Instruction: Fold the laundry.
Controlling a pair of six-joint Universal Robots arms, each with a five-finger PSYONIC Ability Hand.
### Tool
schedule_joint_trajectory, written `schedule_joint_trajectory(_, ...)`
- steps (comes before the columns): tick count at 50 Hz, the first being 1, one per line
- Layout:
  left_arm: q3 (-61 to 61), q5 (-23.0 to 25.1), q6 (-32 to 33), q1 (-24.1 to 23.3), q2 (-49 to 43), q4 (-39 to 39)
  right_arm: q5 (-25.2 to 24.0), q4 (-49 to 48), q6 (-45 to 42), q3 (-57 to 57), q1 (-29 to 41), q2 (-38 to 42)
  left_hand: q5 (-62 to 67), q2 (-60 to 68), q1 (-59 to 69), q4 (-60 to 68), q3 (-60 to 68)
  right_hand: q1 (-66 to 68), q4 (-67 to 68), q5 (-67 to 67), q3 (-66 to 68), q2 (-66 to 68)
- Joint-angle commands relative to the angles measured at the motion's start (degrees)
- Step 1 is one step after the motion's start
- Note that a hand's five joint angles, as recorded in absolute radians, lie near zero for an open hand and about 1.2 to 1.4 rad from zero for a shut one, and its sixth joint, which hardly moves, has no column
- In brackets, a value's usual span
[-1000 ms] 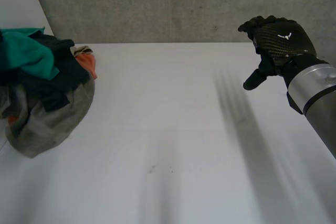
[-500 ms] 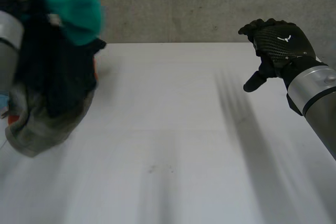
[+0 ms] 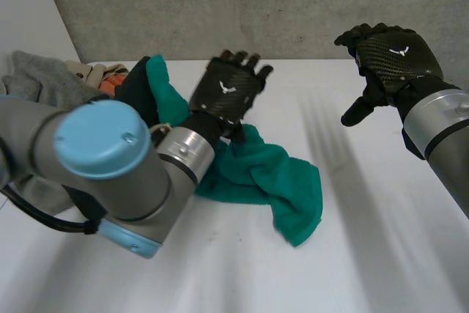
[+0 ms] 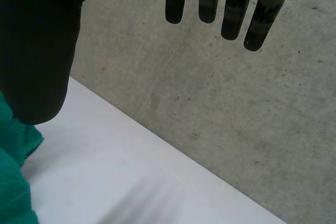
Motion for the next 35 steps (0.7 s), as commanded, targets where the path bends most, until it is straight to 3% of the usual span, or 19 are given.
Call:
schedule_joint_trajectory(1,-8.27,-0.46,0.3,5.64,10.41,-1.01,-0.49,3.24,-4.27,-0.89,0.65,1.75,-1.77,-1.03,-1.48,-0.82,-1.53,-1.32,-3.5,-3.65,-2.24,-2.61)
schedule_joint_trajectory(8,-17.59,-3.18,0.65,12.59,17.45,-2.42,-1.98,11.85,-15.0,-0.71,2.14,5.61,-0.42,0.32,-0.14,0.53,-0.19,-1.32,-3.5,-3.65,-2.24,-2.61)
schedule_joint_trajectory(14,-19.0,-6.7,0.74,18.48,17.11,-3.91,-1.63,7.13,-13.69,-1.94,10.65,11.84,-0.42,0.32,-0.14,0.53,-0.18,-1.32,-3.5,-3.65,-2.24,-2.61)
schedule_joint_trajectory(24,-14.61,-7.14,2.15,21.82,6.65,-4.45,-0.58,-5.8,-13.33,-7.21,15.76,27.14,-0.42,0.32,-0.14,0.53,-0.18,-1.32,-3.5,-3.65,-2.24,-2.61)
schedule_joint_trajectory(30,-9.25,-7.41,5.57,22.44,-0.12,-4.18,5.56,-6.77,-16.31,-11.34,16.64,33.47,2.6,3.34,2.88,3.55,2.83,-1.32,-3.5,-3.65,-2.24,-2.61)
schedule_joint_trajectory(33,-8.1,-7.15,6.98,23.84,-1.18,-4.18,6.8,-6.95,-17.72,-11.35,16.65,33.65,12.17,12.91,12.45,13.12,12.4,11.66,9.47,9.33,10.74,10.37)
schedule_joint_trajectory(35,-7.75,-7.06,7.42,24.28,-1.35,-4.01,7.24,-6.95,-18.52,-11.43,16.56,33.92,22.05,22.79,22.33,23.0,22.29,30.31,28.13,27.98,29.39,29.02)
